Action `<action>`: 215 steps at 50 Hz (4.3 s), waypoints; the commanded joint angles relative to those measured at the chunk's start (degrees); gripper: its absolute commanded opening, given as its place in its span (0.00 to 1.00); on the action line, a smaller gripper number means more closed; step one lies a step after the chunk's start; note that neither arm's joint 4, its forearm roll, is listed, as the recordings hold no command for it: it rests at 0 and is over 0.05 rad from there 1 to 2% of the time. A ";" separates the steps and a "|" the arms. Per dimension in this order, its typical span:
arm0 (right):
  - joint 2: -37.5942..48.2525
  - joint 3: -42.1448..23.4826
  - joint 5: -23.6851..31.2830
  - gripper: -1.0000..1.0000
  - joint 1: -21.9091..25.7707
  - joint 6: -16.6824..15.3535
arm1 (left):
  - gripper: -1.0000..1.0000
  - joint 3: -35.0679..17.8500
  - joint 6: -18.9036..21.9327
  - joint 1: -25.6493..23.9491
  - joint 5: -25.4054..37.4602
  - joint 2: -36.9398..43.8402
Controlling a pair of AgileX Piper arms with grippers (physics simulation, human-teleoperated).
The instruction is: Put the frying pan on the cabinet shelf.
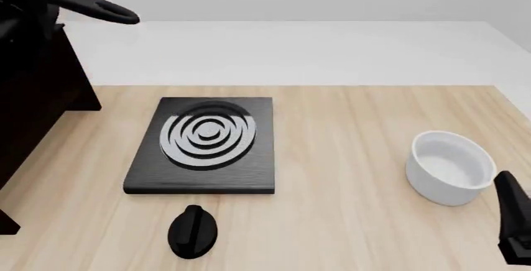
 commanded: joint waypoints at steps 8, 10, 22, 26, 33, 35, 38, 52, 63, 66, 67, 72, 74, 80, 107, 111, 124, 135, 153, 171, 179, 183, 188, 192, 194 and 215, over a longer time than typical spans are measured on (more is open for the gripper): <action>-0.01 1.29 -0.92 1.00 0.69 -1.02 | 0.00 -6.37 -9.41 7.28 -7.35 10.77; -0.01 1.90 -1.24 1.00 0.89 -1.24 | 0.00 -7.78 -9.03 8.04 -6.78 11.22; 0.00 2.20 -1.13 1.00 1.32 -1.87 | 0.00 -9.54 -16.48 13.53 -12.35 16.74; 0.00 2.66 -1.30 1.00 1.46 -1.99 | 0.00 -9.72 -17.83 14.32 -13.89 19.13; 0.00 3.55 -1.33 1.00 1.85 -1.62 | 0.00 -11.80 -18.26 15.91 -14.17 21.26; 0.00 3.47 -1.23 1.00 1.95 -1.69 | 0.00 -12.48 -17.74 16.24 -13.84 21.65; -0.02 3.43 -1.13 1.00 2.13 -1.65 | 0.00 -13.45 -16.83 16.26 -13.73 23.06; -0.02 3.34 0.14 1.00 0.94 1.31 | 0.00 -9.23 -18.18 19.06 -19.51 26.65; -0.01 3.32 0.23 1.00 0.76 2.23 | 0.00 -5.98 -19.42 19.46 -23.01 27.84; -0.02 3.32 0.21 1.00 0.74 2.10 | 0.00 -5.03 -19.82 19.41 -24.45 28.69; -0.02 3.32 0.22 1.00 0.71 2.12 | 0.00 -4.84 -19.87 19.41 -24.64 28.75; -0.01 3.33 0.23 1.00 0.77 2.03 | 0.00 -4.69 -19.29 20.39 -24.76 29.64; -0.01 3.34 0.35 1.00 0.80 2.01 | 0.00 -4.15 -20.07 20.11 -25.82 30.21; -0.01 3.36 0.50 1.00 0.88 2.24 | 0.00 -2.90 -20.98 20.35 -27.69 31.51; -0.01 3.43 0.78 1.00 1.21 1.87 | 0.00 -2.60 -21.65 22.78 -28.25 33.64; -0.01 3.46 0.93 1.00 1.36 1.89 | 1.00 -2.47 -21.64 23.37 -28.04 33.20; -0.01 3.52 1.29 1.00 1.56 2.16 | 1.00 -2.00 -22.05 23.63 -28.24 33.02; -0.01 3.56 1.55 1.00 1.66 2.16 | 1.00 0.57 -22.14 22.70 -29.98 31.48; -0.01 3.58 1.80 1.00 1.42 2.96 | 1.00 7.09 -21.38 18.85 -28.20 22.05; -0.01 3.55 1.67 1.00 1.33 2.97 | 1.00 9.82 -20.59 16.13 -27.25 17.03; -0.01 3.54 1.58 1.00 1.33 3.18 | 1.00 12.28 -19.83 15.98 -26.45 14.08; -0.01 3.52 1.50 1.00 1.15 3.34 | 1.00 14.20 -19.50 15.38 -25.98 11.96; -0.01 3.52 1.52 1.00 1.17 3.68 | 1.00 15.97 -18.78 14.33 -25.56 10.20; -0.01 3.51 1.45 1.00 1.18 3.62 | 1.00 17.26 -17.84 13.32 -25.72 8.24; -0.01 3.50 1.41 1.00 1.07 3.60 | 1.00 18.06 -17.65 13.22 -25.77 7.77; -0.01 3.54 1.62 1.00 1.08 3.96 | 1.00 21.27 -7.59 9.83 -13.71 -5.99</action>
